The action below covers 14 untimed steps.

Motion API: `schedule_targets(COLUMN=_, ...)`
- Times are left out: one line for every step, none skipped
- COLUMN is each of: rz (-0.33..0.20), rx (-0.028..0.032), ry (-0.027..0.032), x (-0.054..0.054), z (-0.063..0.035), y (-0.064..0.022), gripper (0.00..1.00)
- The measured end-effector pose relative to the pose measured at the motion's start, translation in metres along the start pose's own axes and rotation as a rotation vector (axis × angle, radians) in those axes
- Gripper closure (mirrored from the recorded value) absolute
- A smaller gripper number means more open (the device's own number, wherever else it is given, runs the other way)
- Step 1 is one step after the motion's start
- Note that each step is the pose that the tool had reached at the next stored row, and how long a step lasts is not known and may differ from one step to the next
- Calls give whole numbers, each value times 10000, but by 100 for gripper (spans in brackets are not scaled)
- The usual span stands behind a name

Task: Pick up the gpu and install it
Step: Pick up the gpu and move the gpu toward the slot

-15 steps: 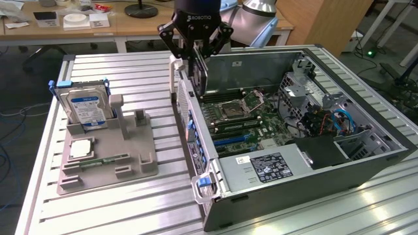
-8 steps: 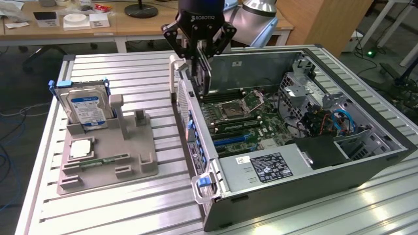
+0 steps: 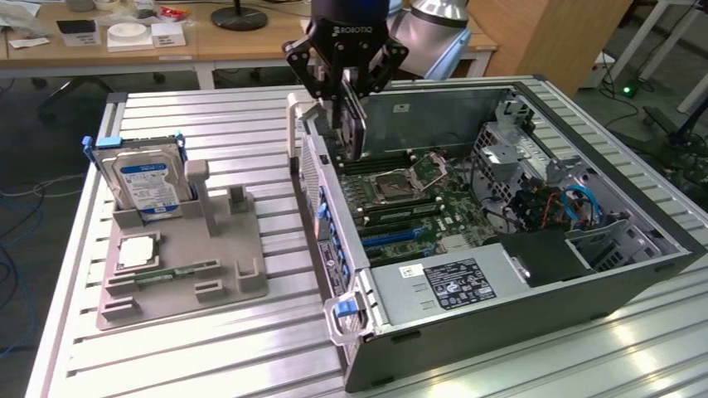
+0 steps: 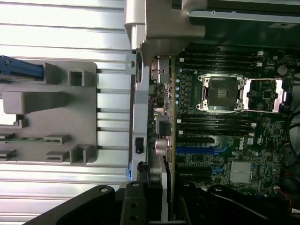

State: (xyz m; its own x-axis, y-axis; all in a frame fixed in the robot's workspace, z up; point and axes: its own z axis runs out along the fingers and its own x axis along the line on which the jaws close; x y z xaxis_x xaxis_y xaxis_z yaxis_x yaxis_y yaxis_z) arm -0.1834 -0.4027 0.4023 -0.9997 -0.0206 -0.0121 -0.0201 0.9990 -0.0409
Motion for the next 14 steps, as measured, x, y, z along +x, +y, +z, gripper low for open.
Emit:
schedule_targets(rz=1, rx=1, ry=0, x=-13, z=0, y=0, gripper=72)
schedule_targets(rz=2, rx=0, ry=0, x=-25, z=1, y=-1, gripper=72)
schedule_targets(rz=3, rx=0, ry=0, x=-37, z=1, y=-1, gripper=72)
schedule_targets(rz=4, rx=0, ry=0, x=-49, z=2, y=-1, gripper=72)
schedule_targets(rz=5, rx=0, ry=0, x=-62, z=2, y=-1, gripper=72)
schedule_targets(rz=5, rx=0, ry=0, x=-74, z=2, y=-1, gripper=72)
schedule_targets(rz=6, rx=0, ry=0, x=-86, z=3, y=-2, gripper=72)
schedule_targets(rz=6, rx=0, ry=0, x=-97, z=3, y=-2, gripper=72)
schedule_targets(rz=6, rx=1, ry=1, x=-108, z=3, y=-2, gripper=72)
schedule_targets(rz=6, rx=0, ry=0, x=-115, z=3, y=-2, gripper=72)
schedule_targets(rz=7, rx=0, ry=0, x=-124, z=4, y=-2, gripper=72)
schedule_targets(rz=7, rx=0, ry=0, x=-132, z=4, y=-3, gripper=72)
schedule_targets(rz=7, rx=0, ry=0, x=-142, z=4, y=-3, gripper=72)
schedule_targets(rz=8, rx=0, ry=1, x=-152, z=5, y=-3, gripper=72)
